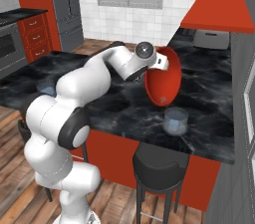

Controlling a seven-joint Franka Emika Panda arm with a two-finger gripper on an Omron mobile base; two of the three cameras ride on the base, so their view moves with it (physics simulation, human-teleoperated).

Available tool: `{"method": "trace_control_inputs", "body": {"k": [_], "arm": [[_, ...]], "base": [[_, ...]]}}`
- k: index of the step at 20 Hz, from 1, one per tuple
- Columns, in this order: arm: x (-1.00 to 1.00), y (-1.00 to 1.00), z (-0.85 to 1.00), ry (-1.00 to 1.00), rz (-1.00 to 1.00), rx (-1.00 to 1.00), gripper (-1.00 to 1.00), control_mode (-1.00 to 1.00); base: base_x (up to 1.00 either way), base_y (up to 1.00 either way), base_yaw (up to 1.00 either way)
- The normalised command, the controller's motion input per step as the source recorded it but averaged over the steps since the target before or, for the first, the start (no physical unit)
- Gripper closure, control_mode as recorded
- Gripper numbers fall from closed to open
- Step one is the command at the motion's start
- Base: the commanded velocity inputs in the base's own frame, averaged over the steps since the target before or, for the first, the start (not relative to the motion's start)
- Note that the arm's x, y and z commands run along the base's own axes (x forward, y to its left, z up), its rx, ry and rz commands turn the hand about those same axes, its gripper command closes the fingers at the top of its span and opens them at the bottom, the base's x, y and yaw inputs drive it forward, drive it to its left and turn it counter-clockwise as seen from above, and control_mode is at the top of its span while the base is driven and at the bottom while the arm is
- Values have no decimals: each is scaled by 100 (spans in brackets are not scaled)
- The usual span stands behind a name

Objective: There are four ice cubes in the ice bowl. Place two ice cubes in each glass of water.

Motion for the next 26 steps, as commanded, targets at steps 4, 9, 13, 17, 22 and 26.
{"method": "trace_control_inputs", "body": {"k": [4, 9, 13, 17, 22, 26], "arm": [[0, -59, 0, 0, 0, 2, 100, -100], [0, -19, 0, 0, 0, 2, 100, -100], [-1, 0, 0, -1, 0, 1, 100, -100], [0, -1, 10, -1, 0, 1, 100, -100], [-14, 71, 13, -5, 5, -5, 100, -100], [-28, 100, 0, -1, 13, -30, 100, -100]], "base": [[0, 0, 0], [0, 0, 0], [0, 0, 0], [0, 0, 0], [0, 0, 0], [0, 0, 0]]}}
